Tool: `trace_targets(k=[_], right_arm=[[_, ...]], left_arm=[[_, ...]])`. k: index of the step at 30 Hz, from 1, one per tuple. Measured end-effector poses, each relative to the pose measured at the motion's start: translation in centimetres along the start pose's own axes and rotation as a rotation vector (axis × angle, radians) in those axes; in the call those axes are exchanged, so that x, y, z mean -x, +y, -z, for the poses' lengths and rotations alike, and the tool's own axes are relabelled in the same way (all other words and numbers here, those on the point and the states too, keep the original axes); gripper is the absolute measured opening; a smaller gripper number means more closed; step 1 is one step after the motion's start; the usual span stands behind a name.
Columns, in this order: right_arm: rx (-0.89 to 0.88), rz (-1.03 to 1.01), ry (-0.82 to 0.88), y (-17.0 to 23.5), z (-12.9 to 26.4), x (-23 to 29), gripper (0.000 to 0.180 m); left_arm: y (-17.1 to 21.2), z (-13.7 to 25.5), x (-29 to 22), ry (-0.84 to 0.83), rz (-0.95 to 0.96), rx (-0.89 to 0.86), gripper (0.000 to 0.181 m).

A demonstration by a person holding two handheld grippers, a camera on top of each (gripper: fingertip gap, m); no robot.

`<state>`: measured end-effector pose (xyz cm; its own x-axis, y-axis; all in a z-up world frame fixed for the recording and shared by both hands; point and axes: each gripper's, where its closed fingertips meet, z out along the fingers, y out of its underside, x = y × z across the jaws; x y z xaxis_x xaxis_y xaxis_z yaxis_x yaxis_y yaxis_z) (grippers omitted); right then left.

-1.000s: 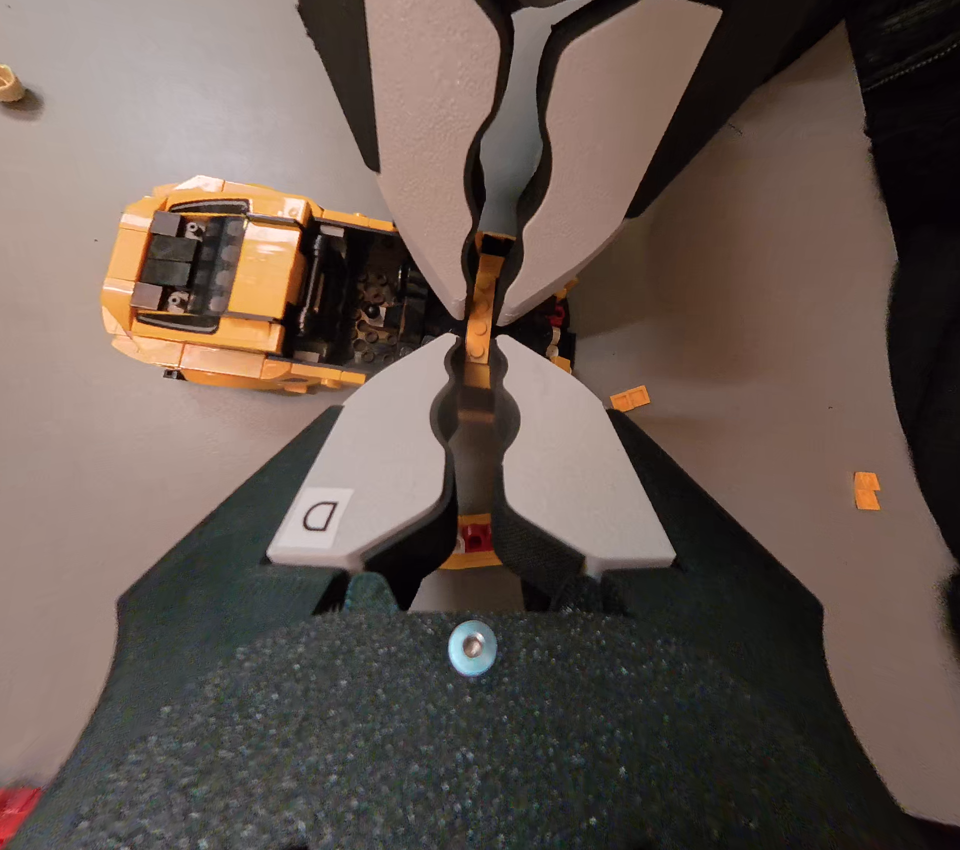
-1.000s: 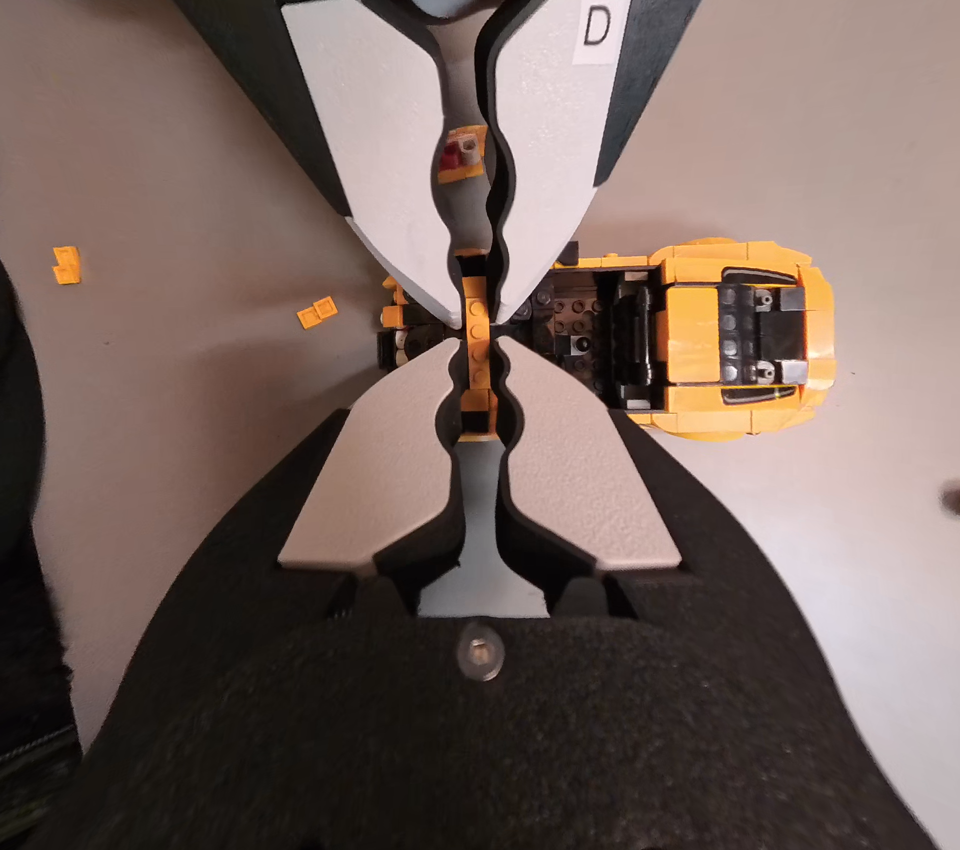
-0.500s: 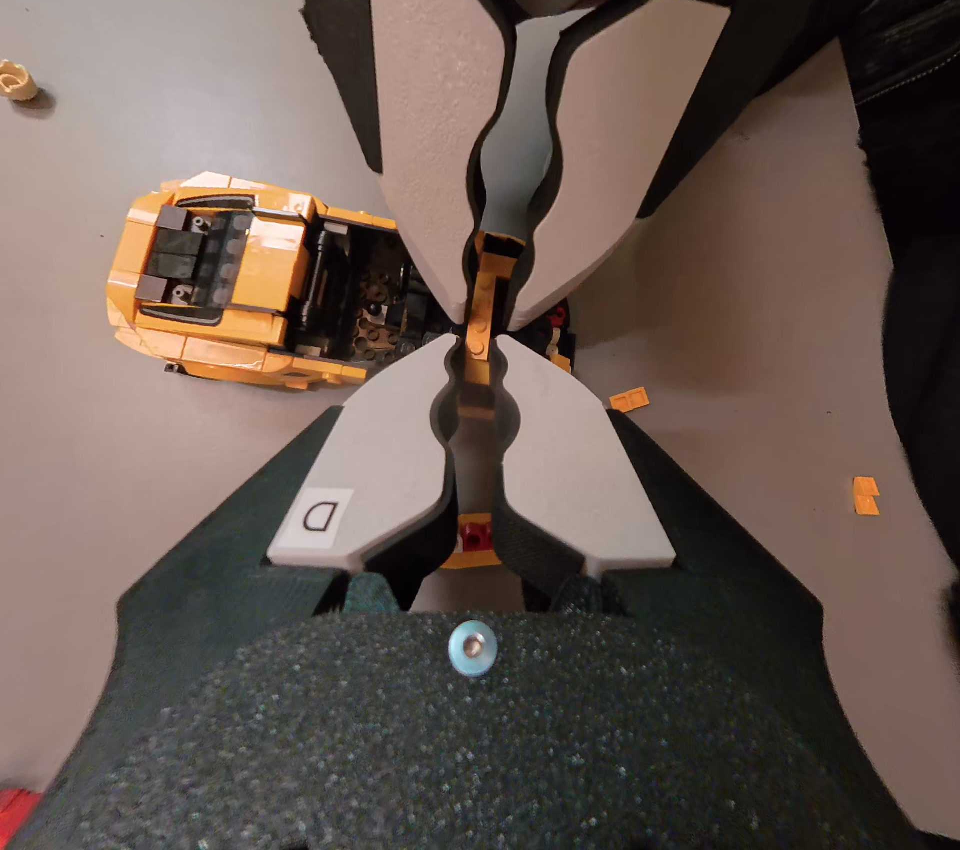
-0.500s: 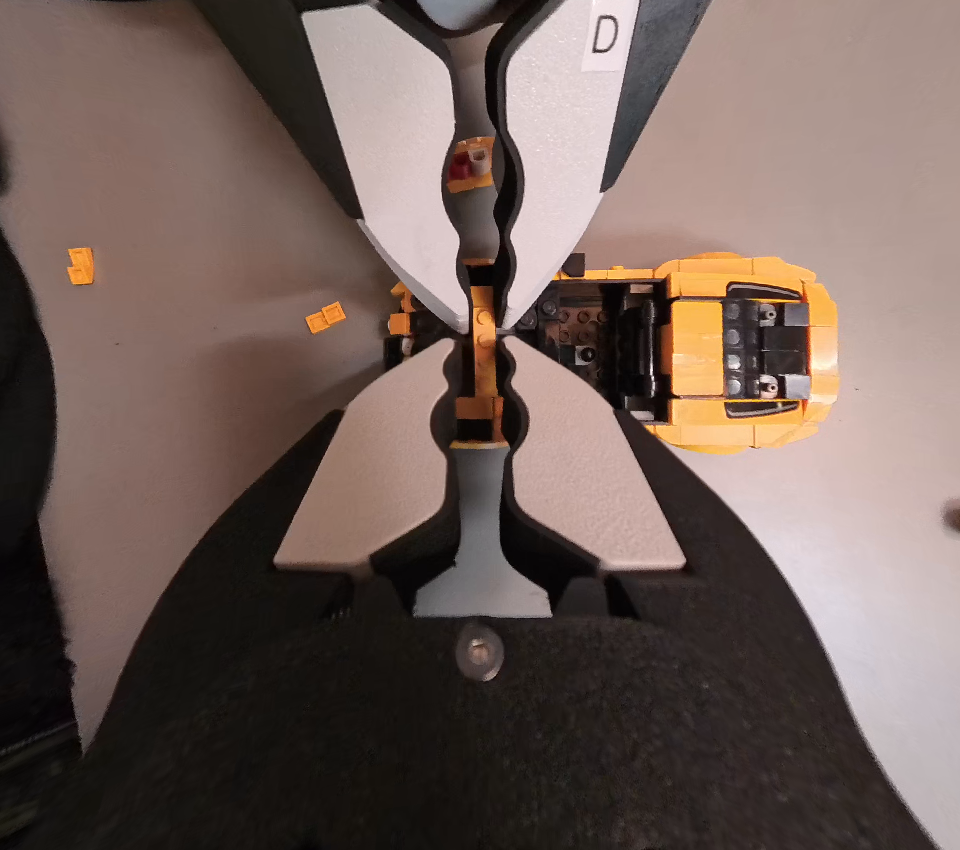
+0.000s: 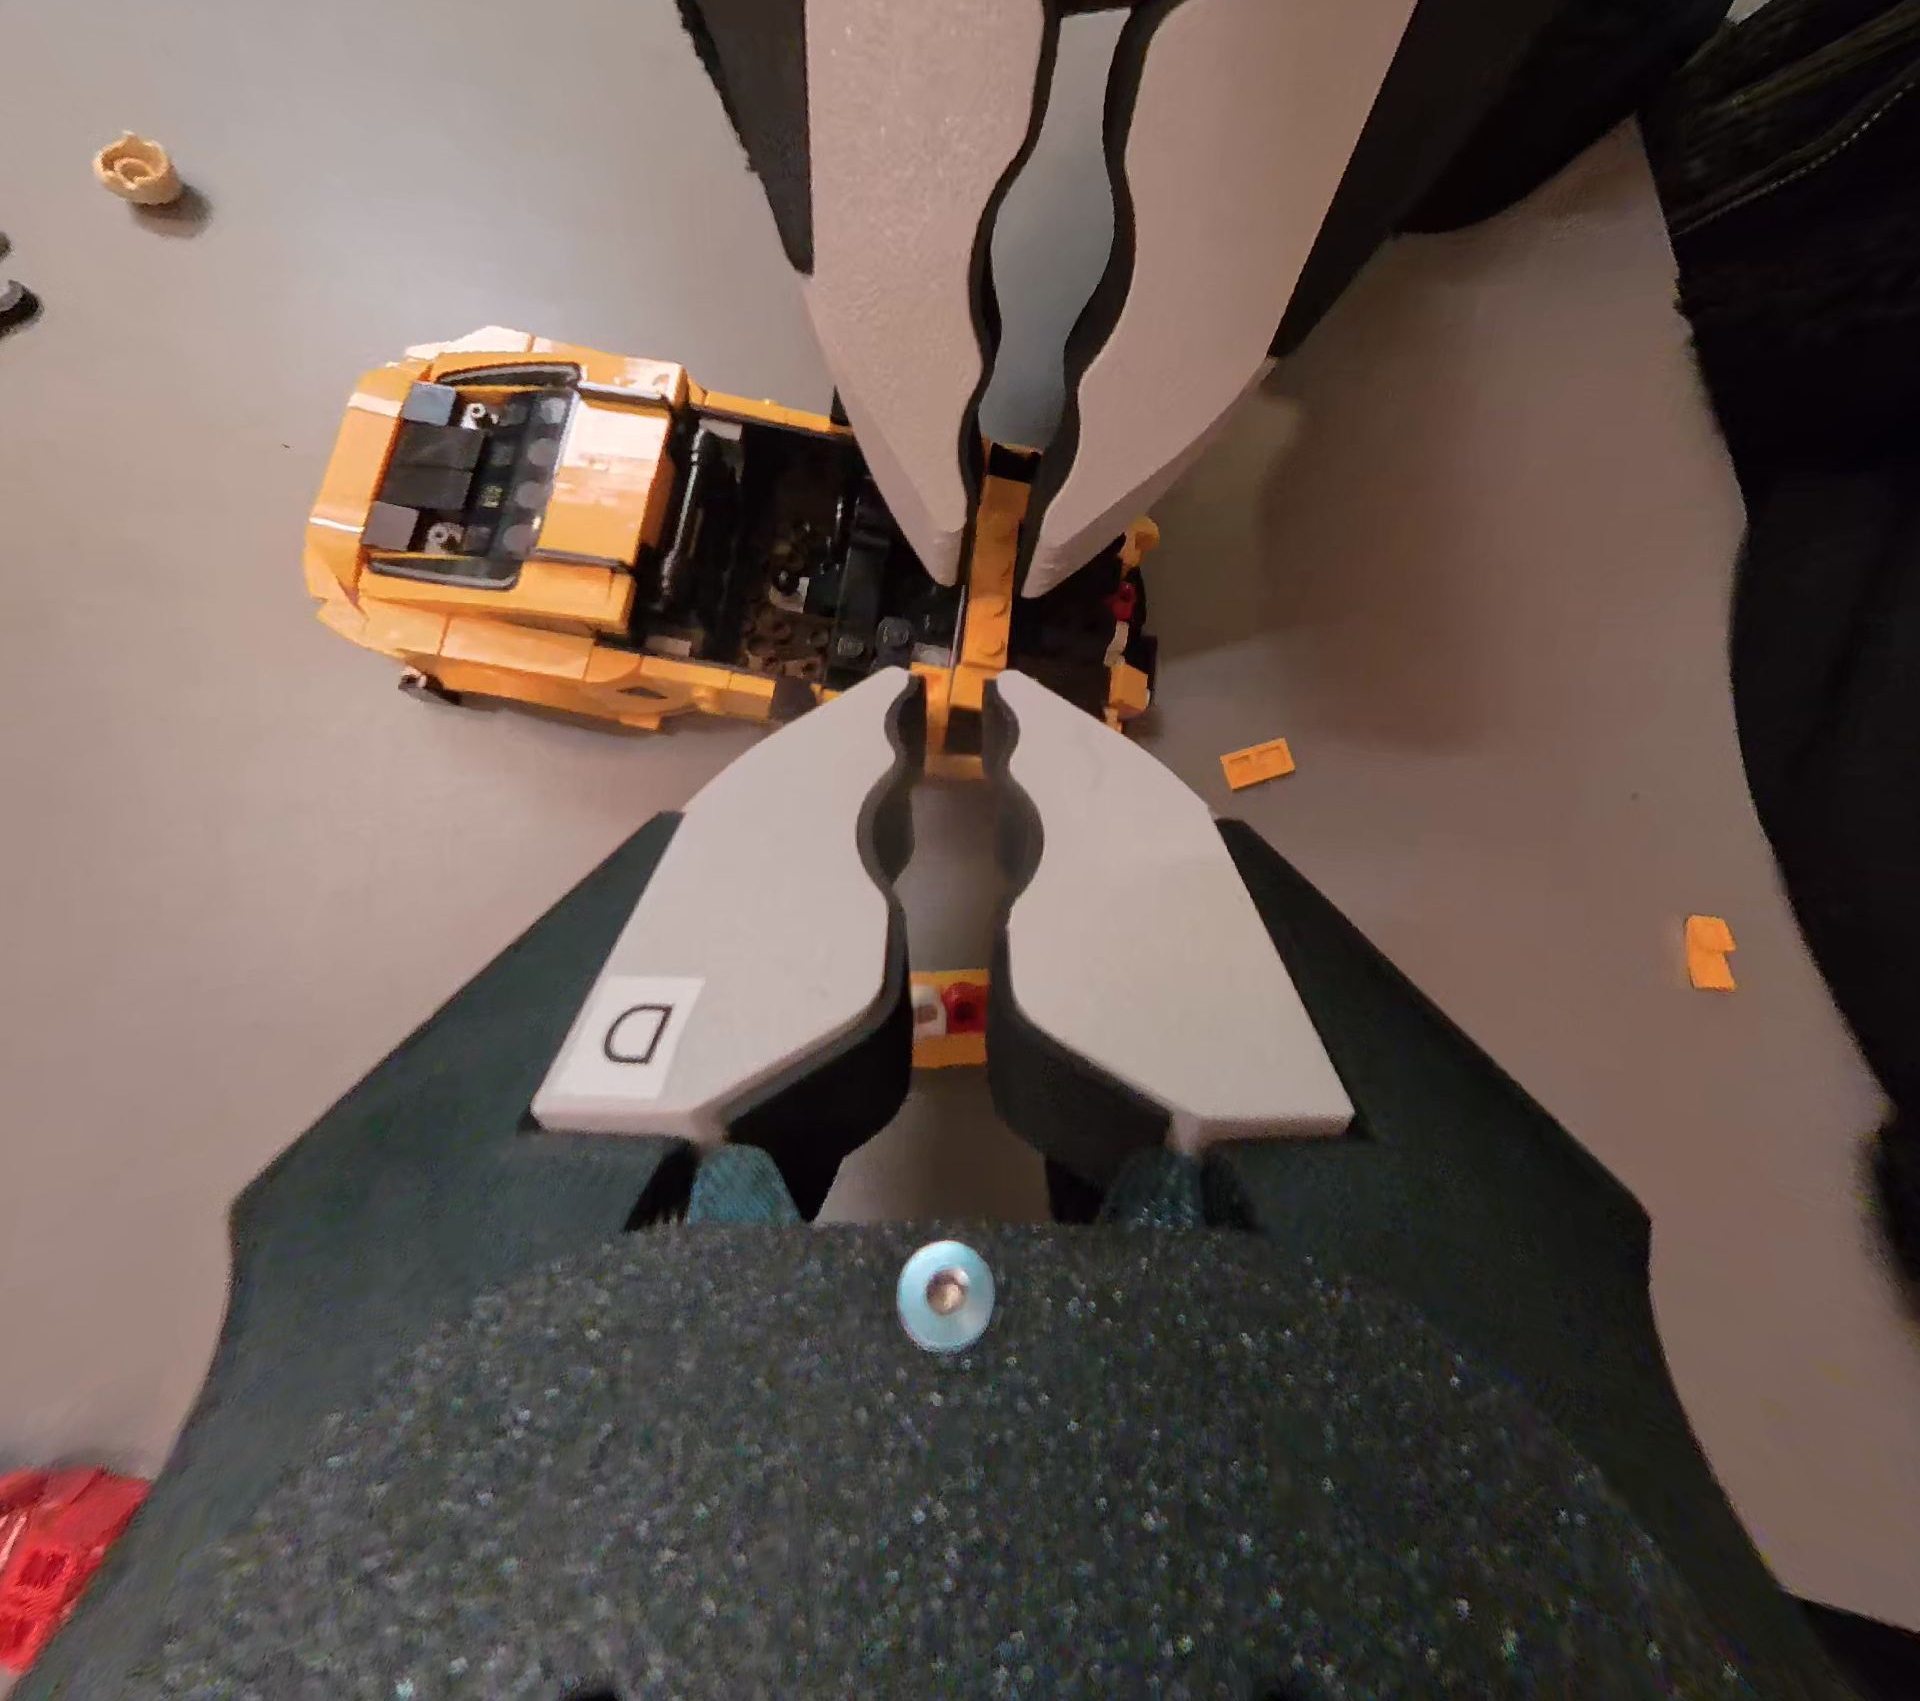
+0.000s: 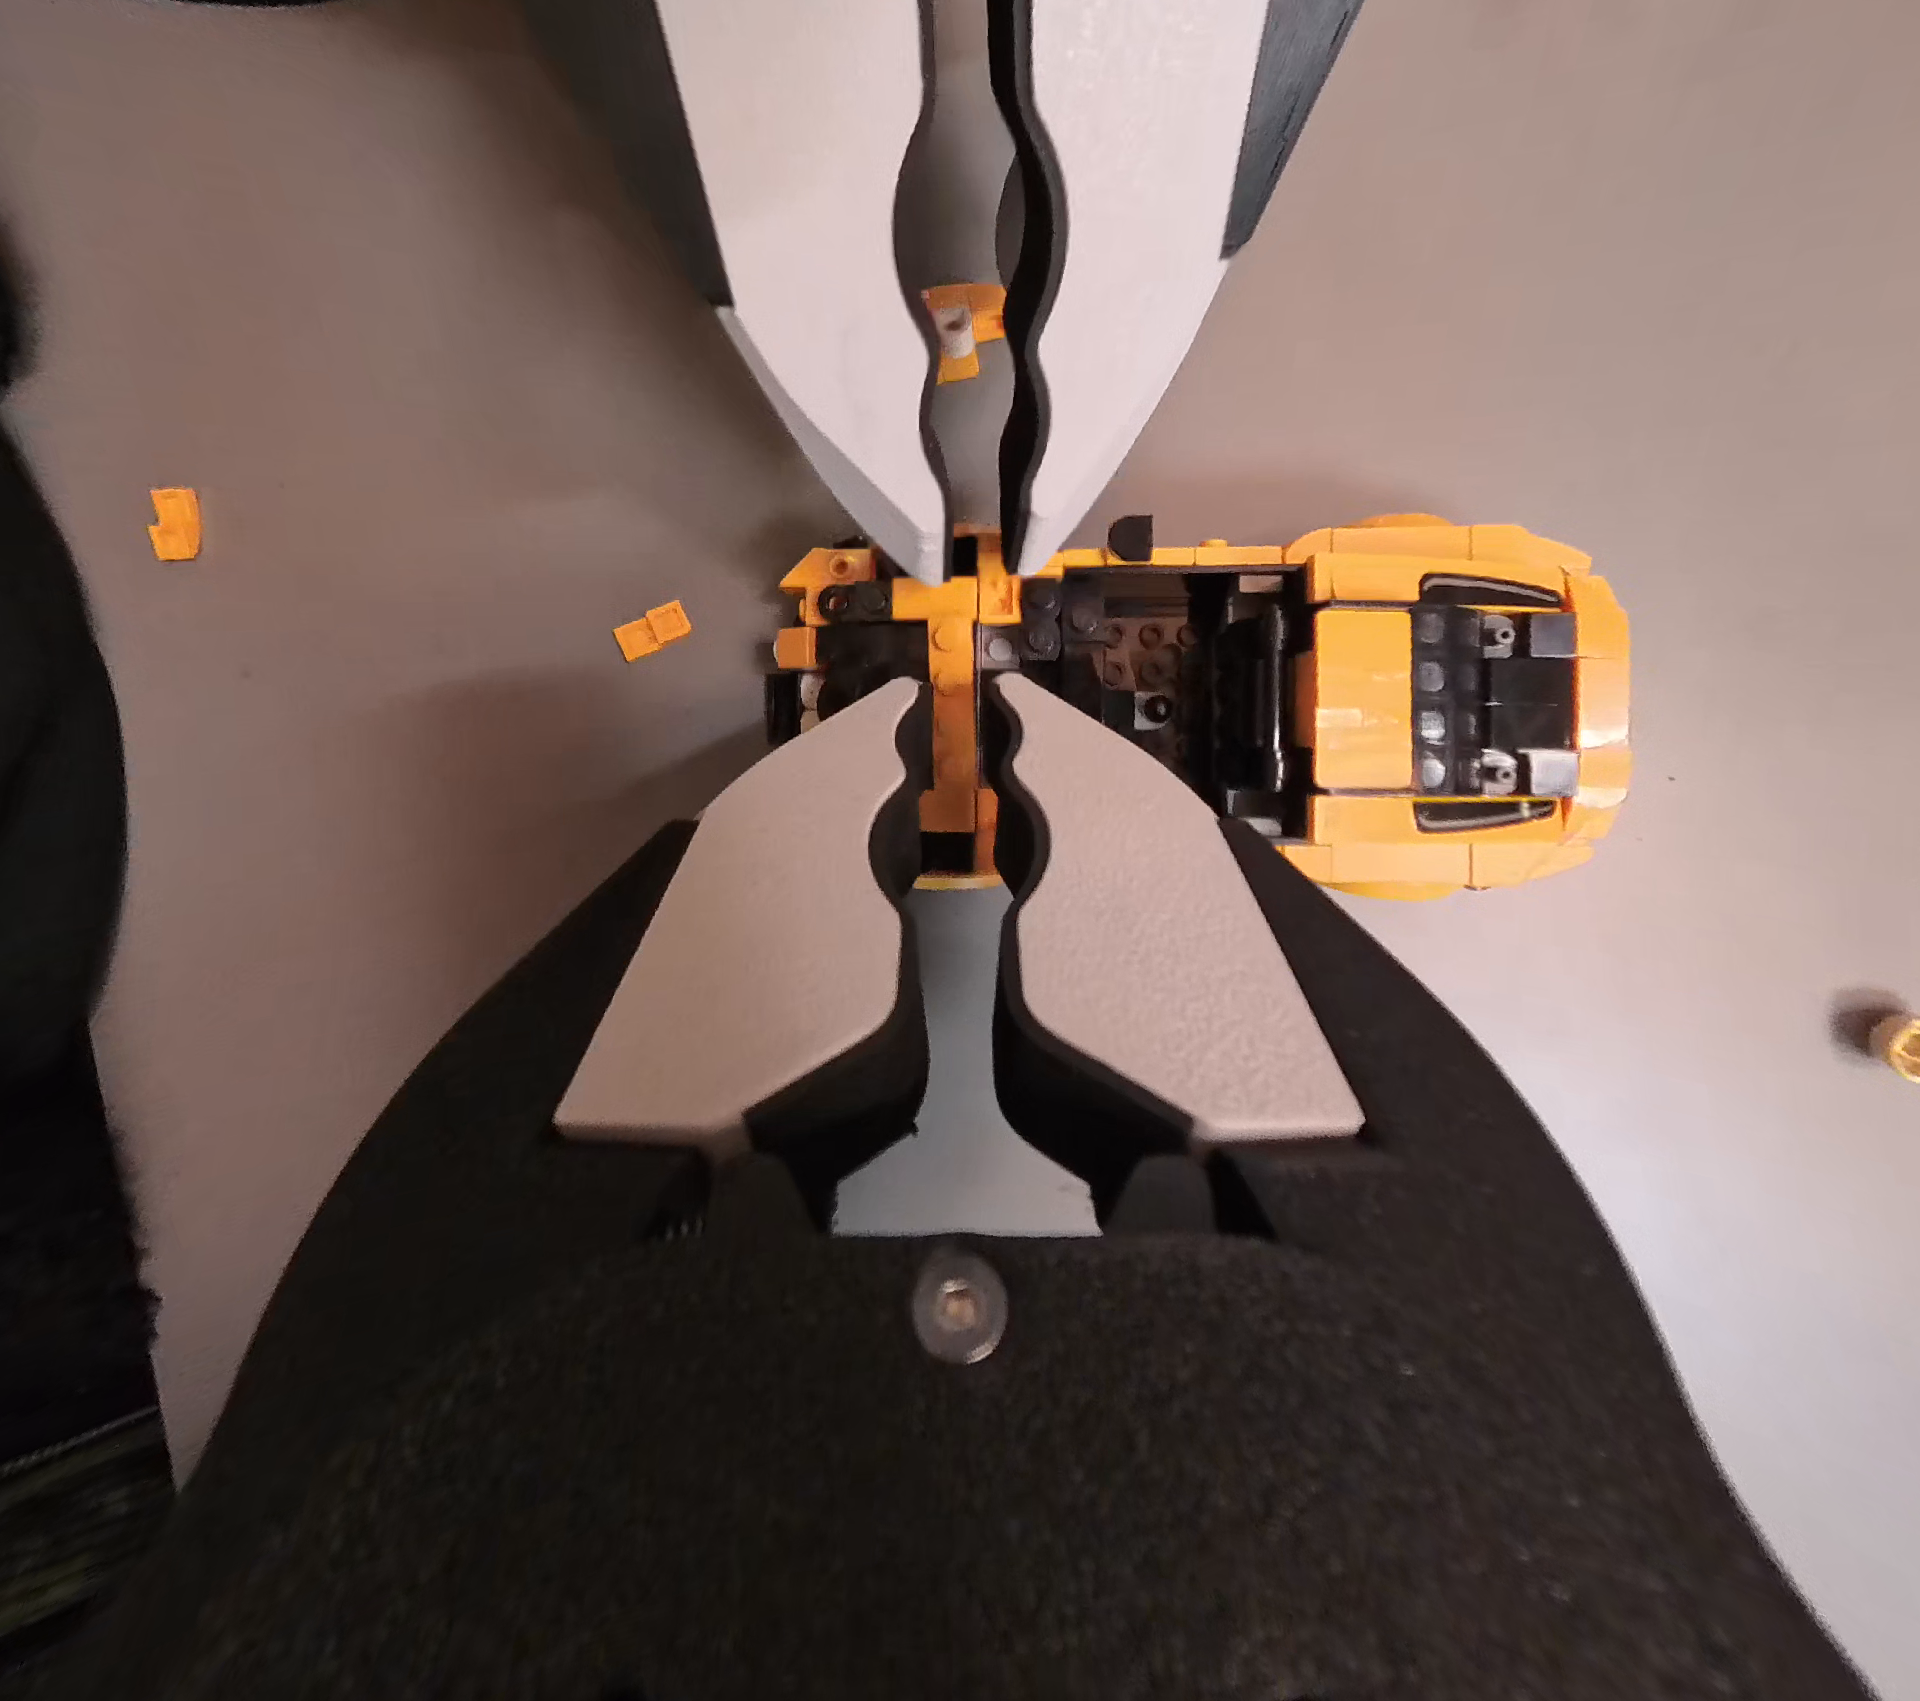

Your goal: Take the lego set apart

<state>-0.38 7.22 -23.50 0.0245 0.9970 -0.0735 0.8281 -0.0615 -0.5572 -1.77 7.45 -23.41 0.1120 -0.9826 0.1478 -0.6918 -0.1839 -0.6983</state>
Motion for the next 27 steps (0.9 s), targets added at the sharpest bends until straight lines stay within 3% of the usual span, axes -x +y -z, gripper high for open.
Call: trace_targets(k=[27], right_arm=[[0.056,0.039,0.031,0.0,-0.4,0.2,0.0]], left_arm=[[-0.1,-1.4,-0.5,0.008,-0.028,-0.013,0.012]])
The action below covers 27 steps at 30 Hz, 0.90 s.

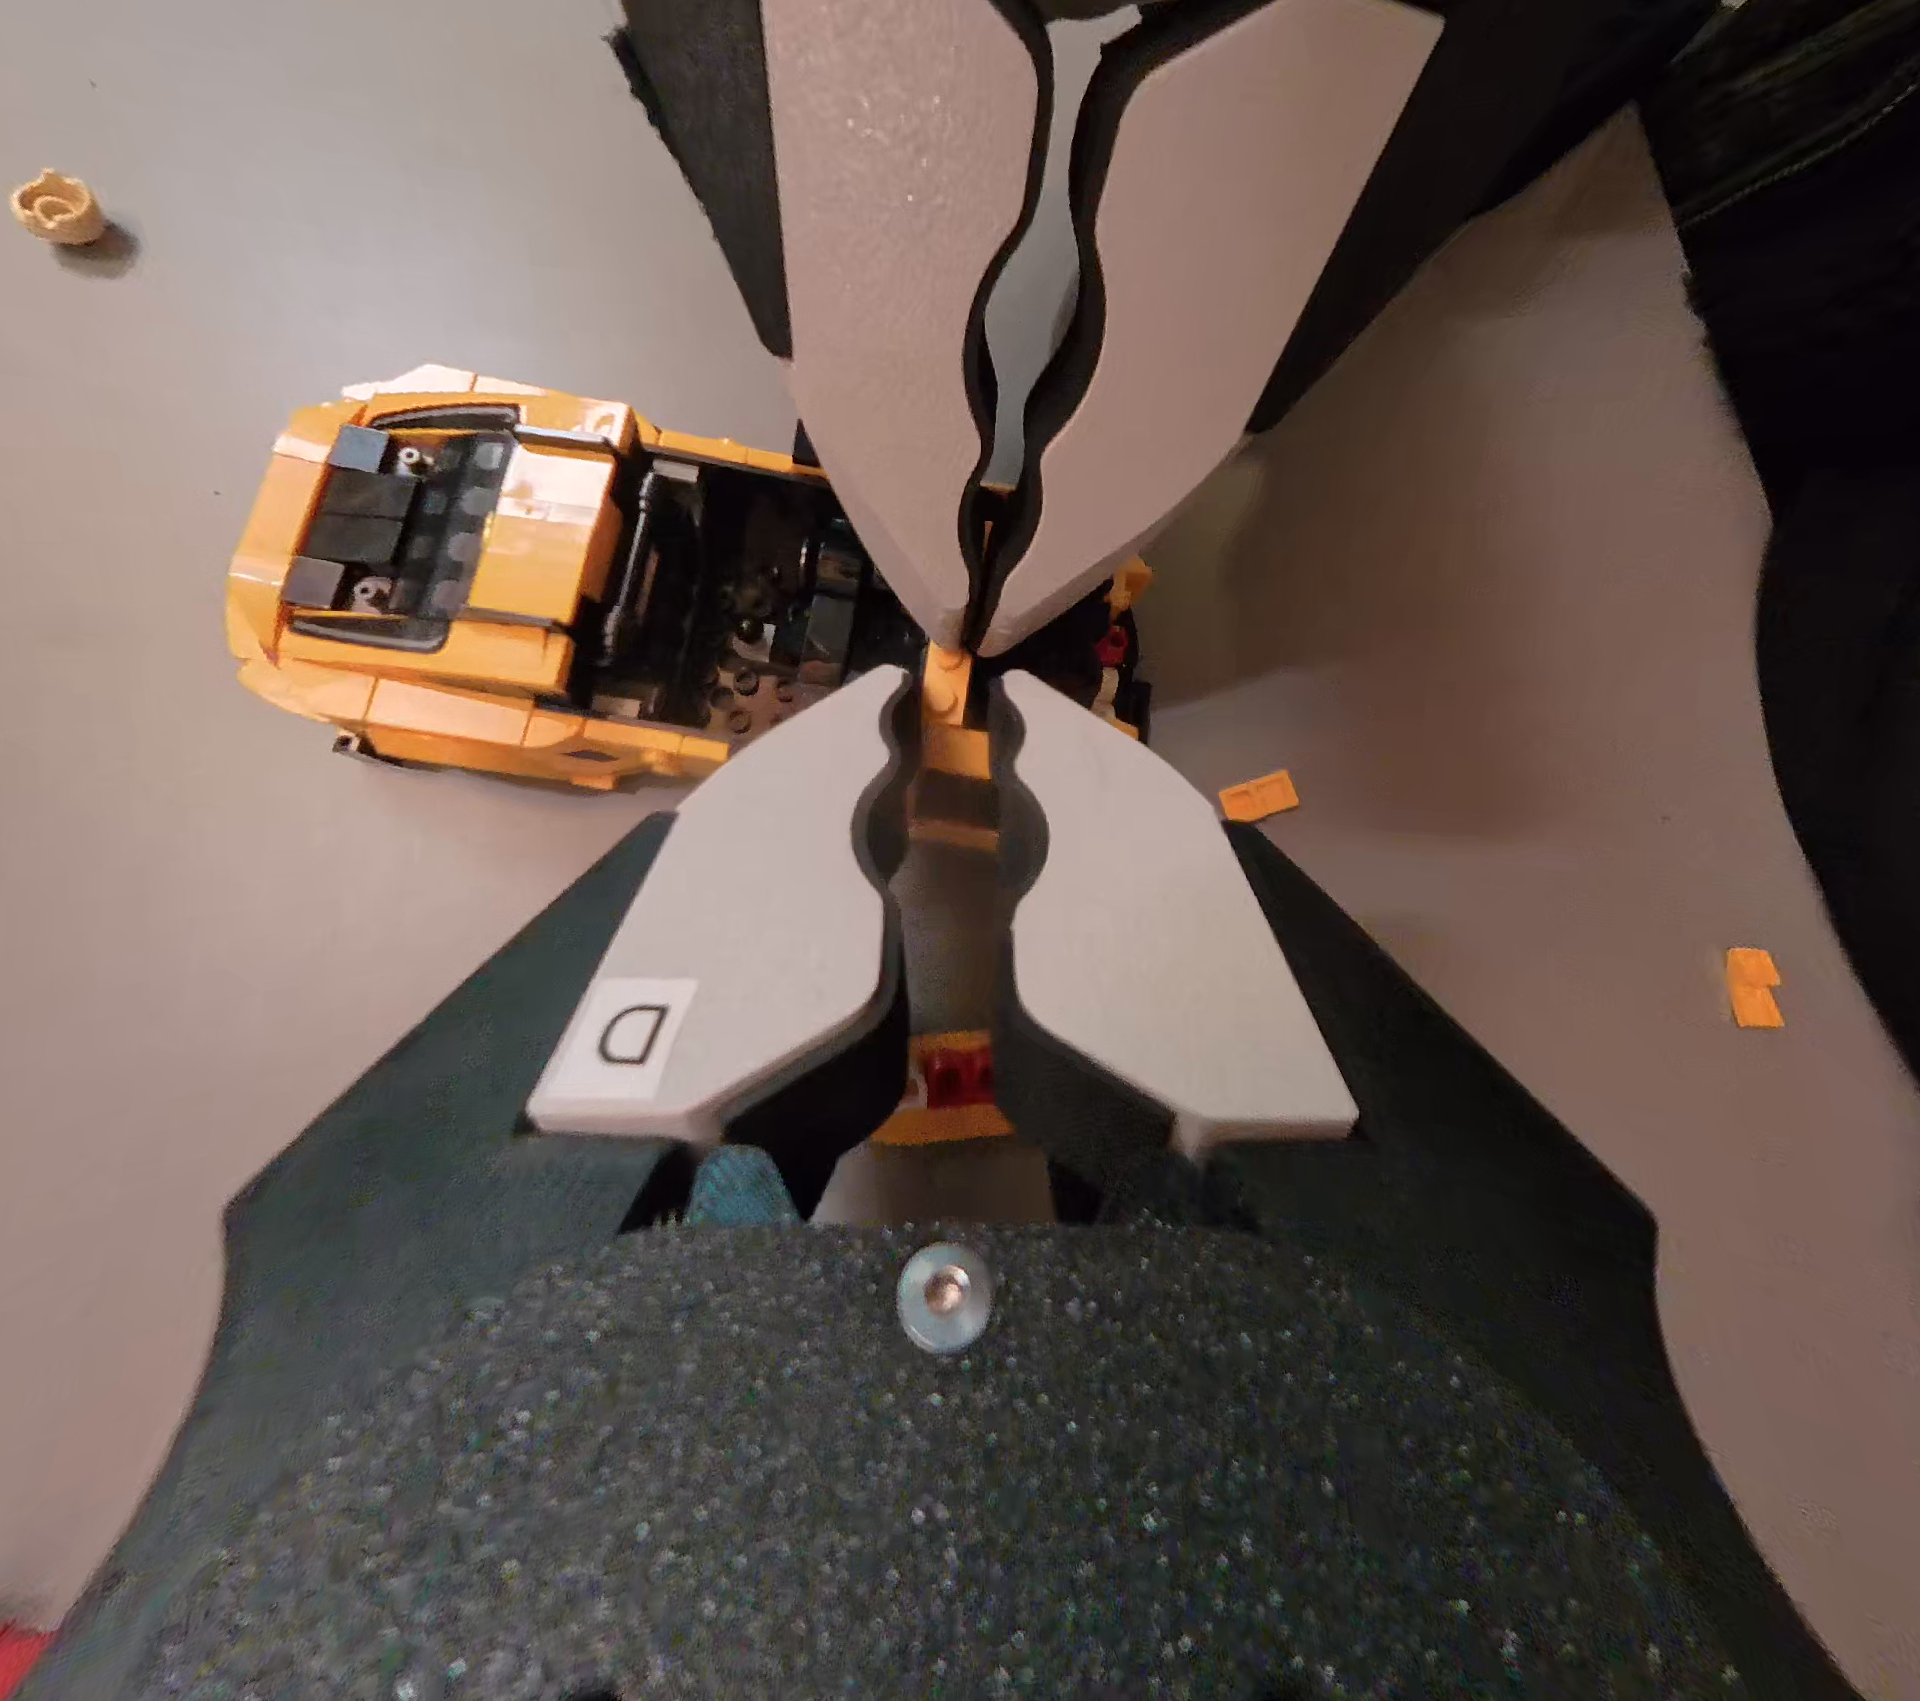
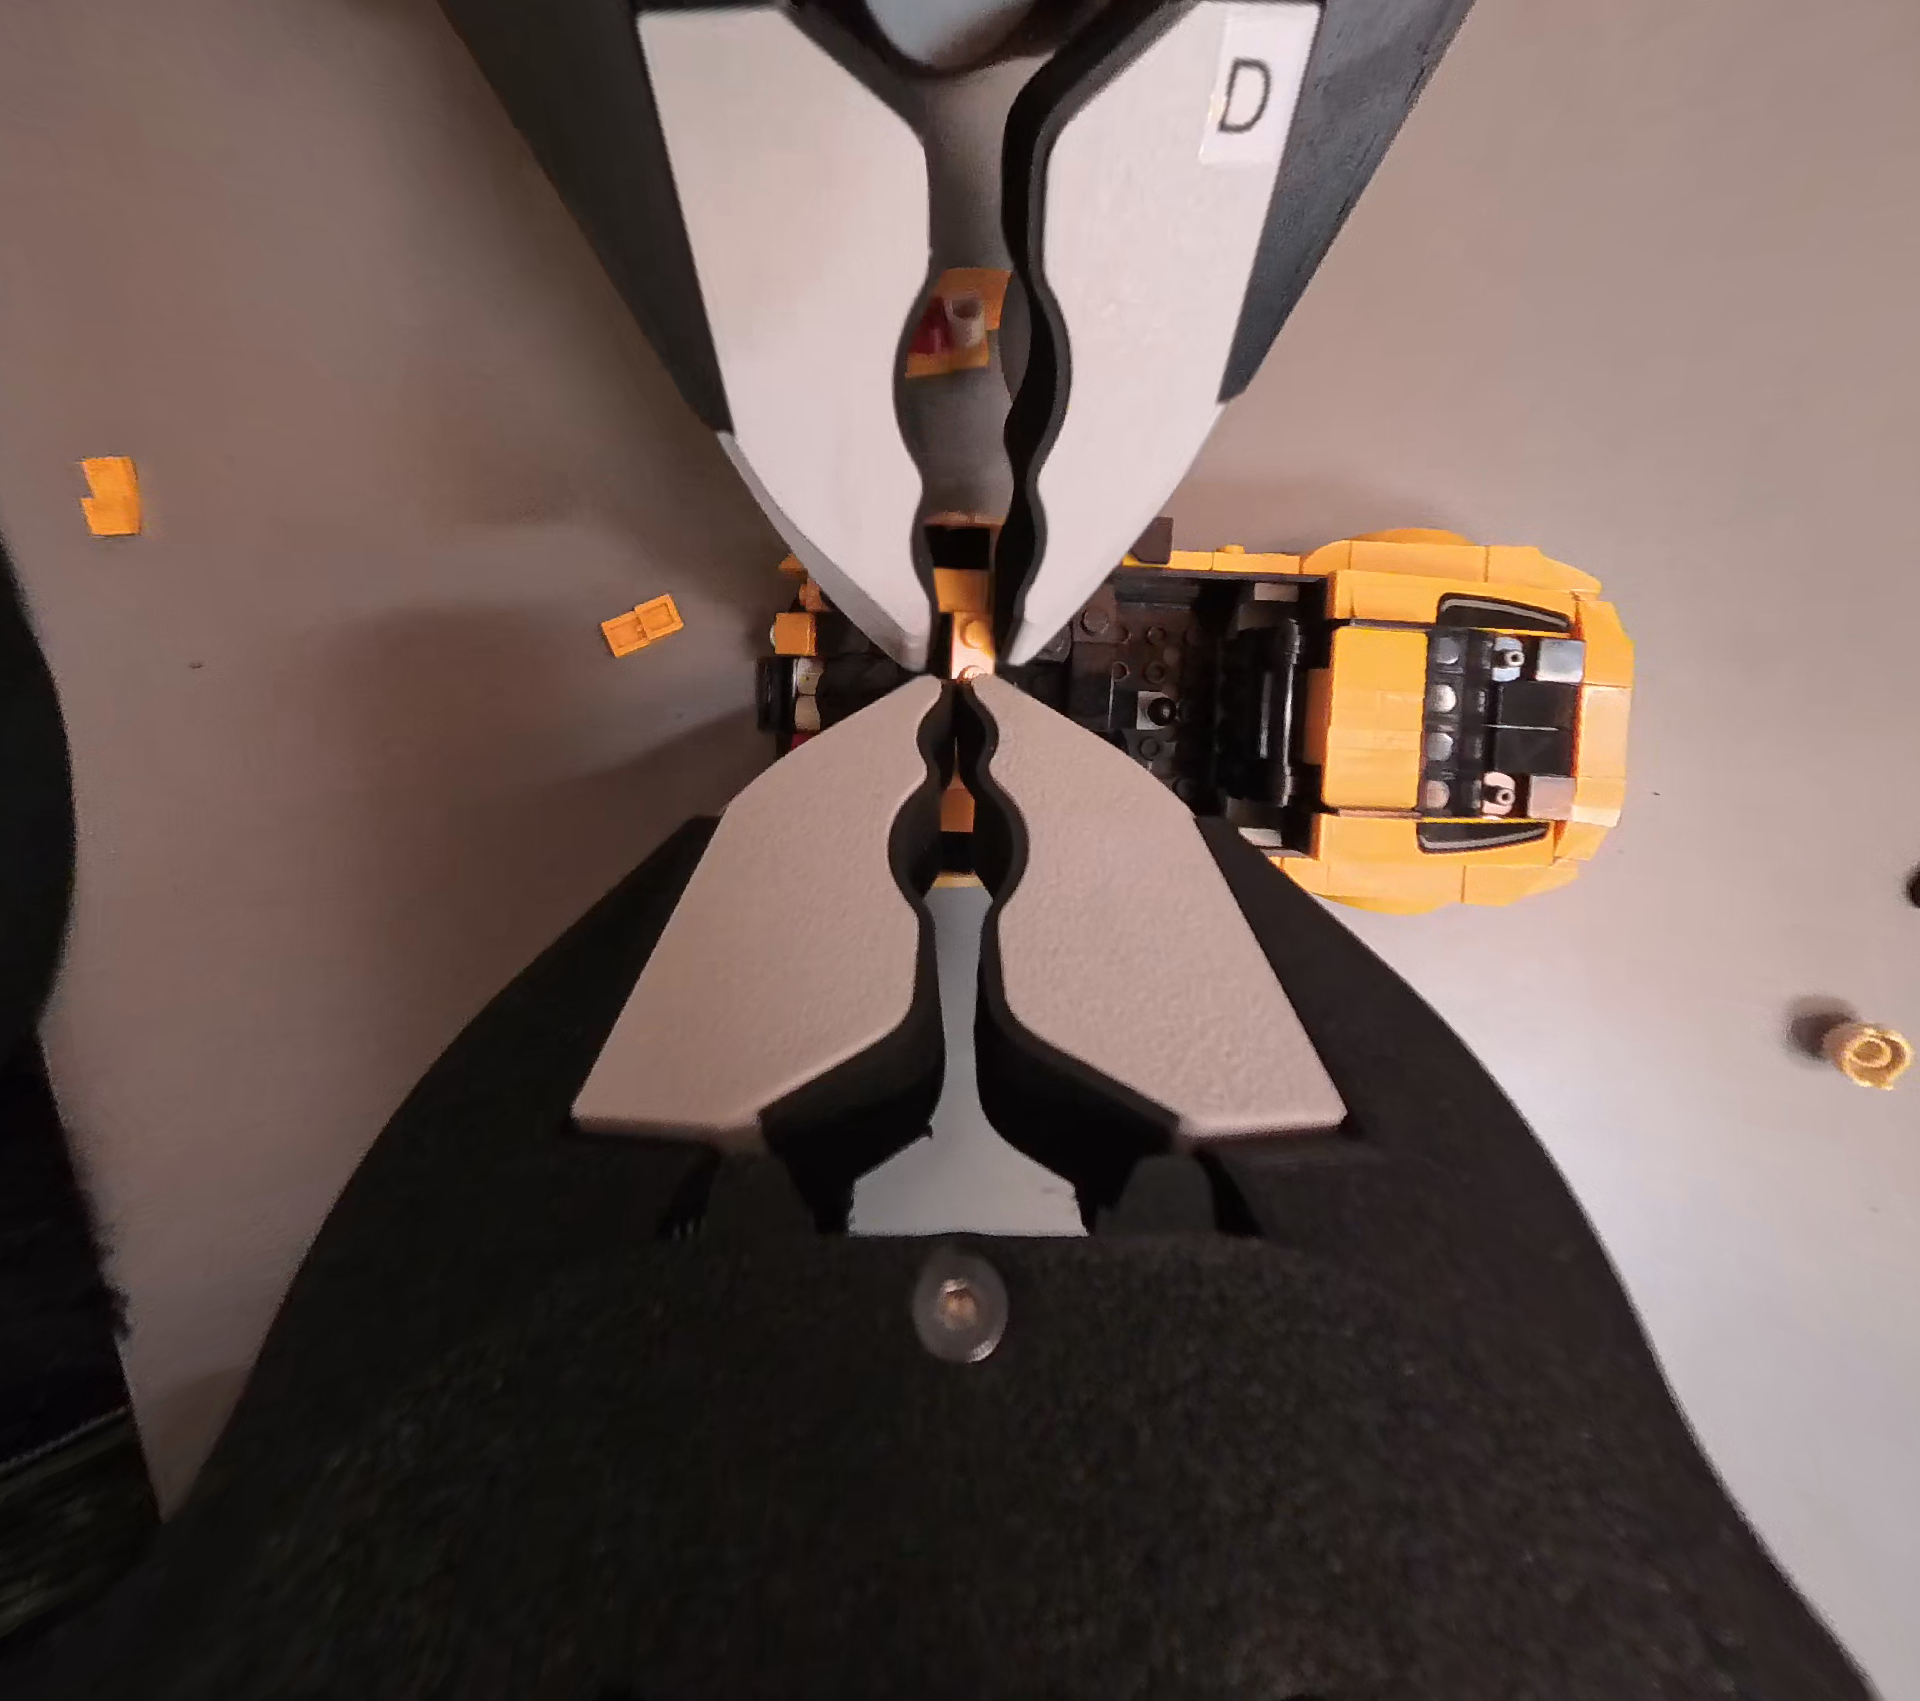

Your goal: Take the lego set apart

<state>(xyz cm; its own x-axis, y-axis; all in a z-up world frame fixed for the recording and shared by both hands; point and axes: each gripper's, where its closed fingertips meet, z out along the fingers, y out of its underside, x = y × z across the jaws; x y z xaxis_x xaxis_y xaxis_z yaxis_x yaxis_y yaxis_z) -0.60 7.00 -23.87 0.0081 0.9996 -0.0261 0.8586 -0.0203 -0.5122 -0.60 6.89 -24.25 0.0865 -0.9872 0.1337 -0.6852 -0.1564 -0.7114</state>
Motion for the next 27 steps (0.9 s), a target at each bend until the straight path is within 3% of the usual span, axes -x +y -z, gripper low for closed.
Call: trace_targets(k=[8,16,27], right_arm=[[-0.055,-0.049,-0.033,-0.18,0.41,-0.02,0.002],[0.002,-0.043,-0.068,0.02,0.01,0.23,0.0],[0.021,-0.084,-0.05,0.07,-0.09,0.26,0.0]], left_arm=[[-0.01,-0.12,-0.04,-0.019,-0.036,0.014,0.008],[0.03,-0.13,-0.05,-0.033,-0.058,0.022,0.008],[0.02,0.0,-0.22,0.023,0.022,-0.03,0.01]])
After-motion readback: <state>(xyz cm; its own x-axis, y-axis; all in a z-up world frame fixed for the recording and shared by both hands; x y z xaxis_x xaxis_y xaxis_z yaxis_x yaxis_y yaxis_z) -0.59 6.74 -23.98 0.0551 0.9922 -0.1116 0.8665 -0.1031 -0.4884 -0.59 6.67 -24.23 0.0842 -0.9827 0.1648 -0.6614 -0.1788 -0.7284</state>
